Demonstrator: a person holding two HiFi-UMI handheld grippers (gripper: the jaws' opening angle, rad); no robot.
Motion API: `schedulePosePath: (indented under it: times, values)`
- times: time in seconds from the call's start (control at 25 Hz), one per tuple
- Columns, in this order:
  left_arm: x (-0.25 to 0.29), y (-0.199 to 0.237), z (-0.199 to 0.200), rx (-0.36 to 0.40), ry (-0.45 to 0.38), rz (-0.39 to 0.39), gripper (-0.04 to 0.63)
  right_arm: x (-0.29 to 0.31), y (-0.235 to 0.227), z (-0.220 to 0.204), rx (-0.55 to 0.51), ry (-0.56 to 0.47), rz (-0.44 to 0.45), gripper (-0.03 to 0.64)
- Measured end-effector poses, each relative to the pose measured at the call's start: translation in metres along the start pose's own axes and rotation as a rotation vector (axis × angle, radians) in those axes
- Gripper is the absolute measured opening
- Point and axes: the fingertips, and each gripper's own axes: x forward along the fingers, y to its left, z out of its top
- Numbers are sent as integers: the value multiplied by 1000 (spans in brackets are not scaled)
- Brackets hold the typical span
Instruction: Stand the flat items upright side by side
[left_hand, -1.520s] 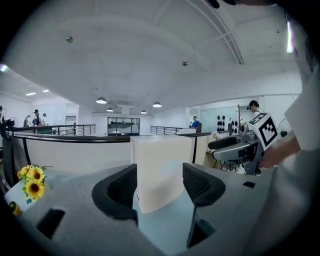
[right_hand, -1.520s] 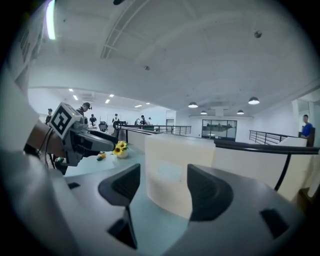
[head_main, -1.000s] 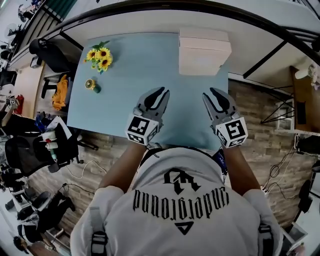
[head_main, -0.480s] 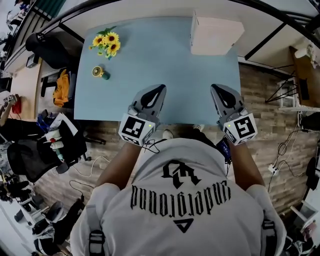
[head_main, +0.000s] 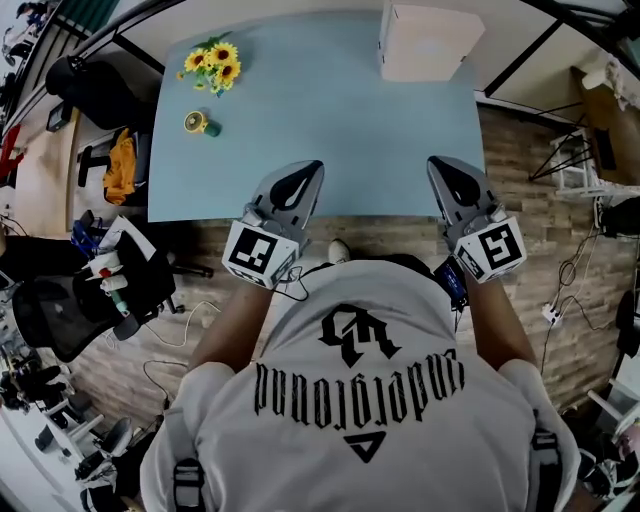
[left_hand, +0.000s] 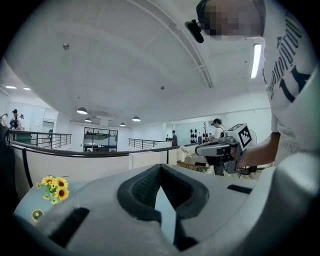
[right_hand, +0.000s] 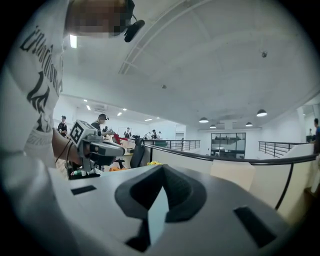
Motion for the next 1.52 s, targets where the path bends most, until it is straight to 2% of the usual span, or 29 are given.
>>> schedulePosePath:
  times: [0.16, 0.4, 0.64, 0.88, 1.16, 1.52]
  values:
    - [-4, -22, 8, 13, -21, 30, -2, -25, 2, 4, -11, -20, 27, 5]
    - [0, -74, 12, -13, -40, 101, -2, -86, 2, -5, -10, -34, 64, 5]
    - [4, -143, 13, -3, -56, 121, -2, -153, 3, -14, -43, -48, 84, 5]
    - [1, -192, 13, -5, -59, 132, -2, -200, 7, -18, -39, -67, 82, 5]
    - [-4, -223, 16, 9, -57, 135, -2, -232, 11, -18, -27, -83, 74, 5]
    - [-8, -240, 26, -5, -88, 145, -2, -249, 15, -13, -33, -102, 79, 5]
